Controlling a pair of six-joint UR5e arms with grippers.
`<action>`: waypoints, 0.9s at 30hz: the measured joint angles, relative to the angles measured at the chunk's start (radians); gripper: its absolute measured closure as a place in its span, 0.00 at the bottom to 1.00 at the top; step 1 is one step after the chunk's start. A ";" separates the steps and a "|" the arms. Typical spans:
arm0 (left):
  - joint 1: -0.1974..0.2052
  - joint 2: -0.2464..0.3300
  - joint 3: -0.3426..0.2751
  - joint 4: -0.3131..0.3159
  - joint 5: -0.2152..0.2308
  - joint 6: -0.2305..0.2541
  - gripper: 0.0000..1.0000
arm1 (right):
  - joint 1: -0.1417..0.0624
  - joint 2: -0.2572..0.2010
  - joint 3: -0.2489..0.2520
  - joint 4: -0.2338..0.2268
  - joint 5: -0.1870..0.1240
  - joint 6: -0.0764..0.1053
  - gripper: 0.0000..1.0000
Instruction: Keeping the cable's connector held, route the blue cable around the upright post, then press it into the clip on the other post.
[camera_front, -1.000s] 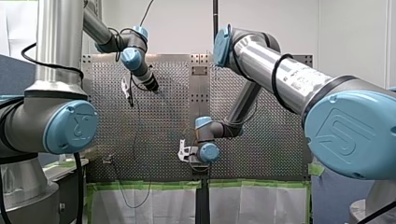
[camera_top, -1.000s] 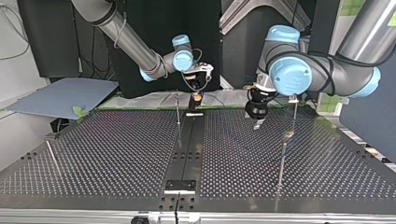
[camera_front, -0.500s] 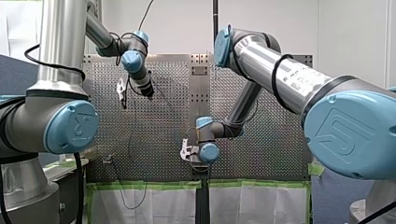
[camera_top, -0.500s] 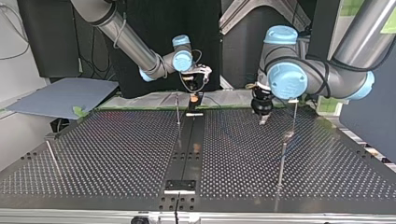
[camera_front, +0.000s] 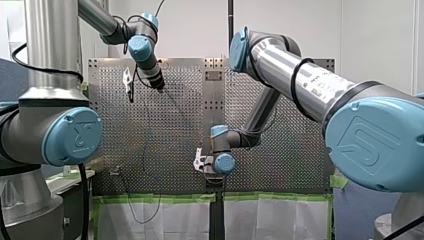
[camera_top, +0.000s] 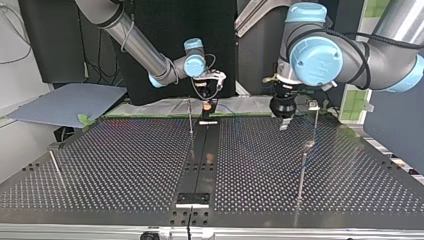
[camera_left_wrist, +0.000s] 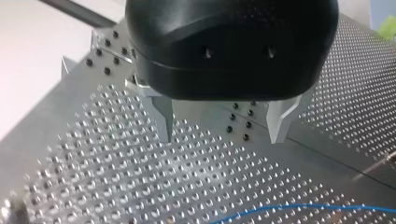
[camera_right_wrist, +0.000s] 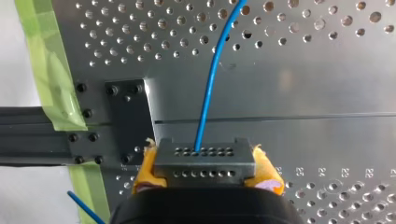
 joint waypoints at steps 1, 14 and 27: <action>-0.003 0.003 0.000 0.000 -0.003 0.003 0.00 | -0.001 0.000 0.000 0.000 0.000 -0.004 1.00; -0.006 0.009 0.000 0.003 -0.090 0.058 0.00 | 0.010 0.000 0.001 0.034 0.097 -0.044 1.00; 0.019 0.020 0.000 0.027 -0.203 0.113 0.00 | 0.002 0.018 0.002 0.040 0.157 -0.046 1.00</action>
